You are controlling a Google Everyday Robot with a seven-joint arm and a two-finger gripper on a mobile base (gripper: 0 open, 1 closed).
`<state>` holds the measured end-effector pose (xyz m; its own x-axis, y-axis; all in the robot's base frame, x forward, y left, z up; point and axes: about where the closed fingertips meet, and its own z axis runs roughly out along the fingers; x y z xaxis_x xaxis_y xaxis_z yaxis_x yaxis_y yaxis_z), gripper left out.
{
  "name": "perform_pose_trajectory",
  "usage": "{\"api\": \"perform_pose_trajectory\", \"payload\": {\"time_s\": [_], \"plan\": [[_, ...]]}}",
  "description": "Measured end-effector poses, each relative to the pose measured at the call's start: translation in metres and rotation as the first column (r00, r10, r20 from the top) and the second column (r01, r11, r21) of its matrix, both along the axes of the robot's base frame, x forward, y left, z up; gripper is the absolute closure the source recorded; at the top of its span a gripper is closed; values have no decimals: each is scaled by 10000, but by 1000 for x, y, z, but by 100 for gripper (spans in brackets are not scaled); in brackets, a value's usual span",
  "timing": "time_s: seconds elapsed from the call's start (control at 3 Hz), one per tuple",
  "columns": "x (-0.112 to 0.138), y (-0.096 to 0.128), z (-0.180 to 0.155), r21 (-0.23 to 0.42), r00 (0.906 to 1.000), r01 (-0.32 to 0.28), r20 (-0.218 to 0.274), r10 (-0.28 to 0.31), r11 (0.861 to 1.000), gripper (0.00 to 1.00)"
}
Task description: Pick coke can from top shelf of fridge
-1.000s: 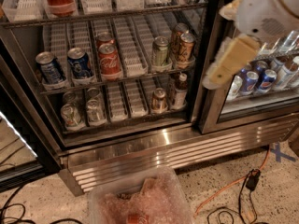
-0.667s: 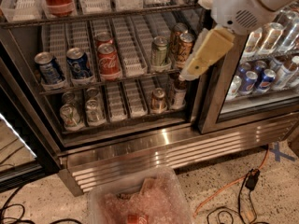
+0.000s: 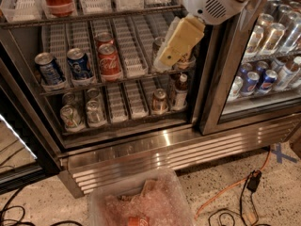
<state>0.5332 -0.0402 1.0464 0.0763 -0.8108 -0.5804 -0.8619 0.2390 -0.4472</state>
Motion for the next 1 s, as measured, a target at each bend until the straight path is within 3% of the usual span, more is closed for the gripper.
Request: {"api": "perform_pose_trajectory", "payload": {"time_s": [0.33, 0.67, 1.0], "plan": [[11, 9, 0, 703, 9997, -133, 210, 119, 9974, 0], [32, 25, -6, 2341, 9995, -260, 215, 216, 9719, 0], [49, 46, -7, 4199, 9993, -332, -20, 375, 9069, 0]]}}
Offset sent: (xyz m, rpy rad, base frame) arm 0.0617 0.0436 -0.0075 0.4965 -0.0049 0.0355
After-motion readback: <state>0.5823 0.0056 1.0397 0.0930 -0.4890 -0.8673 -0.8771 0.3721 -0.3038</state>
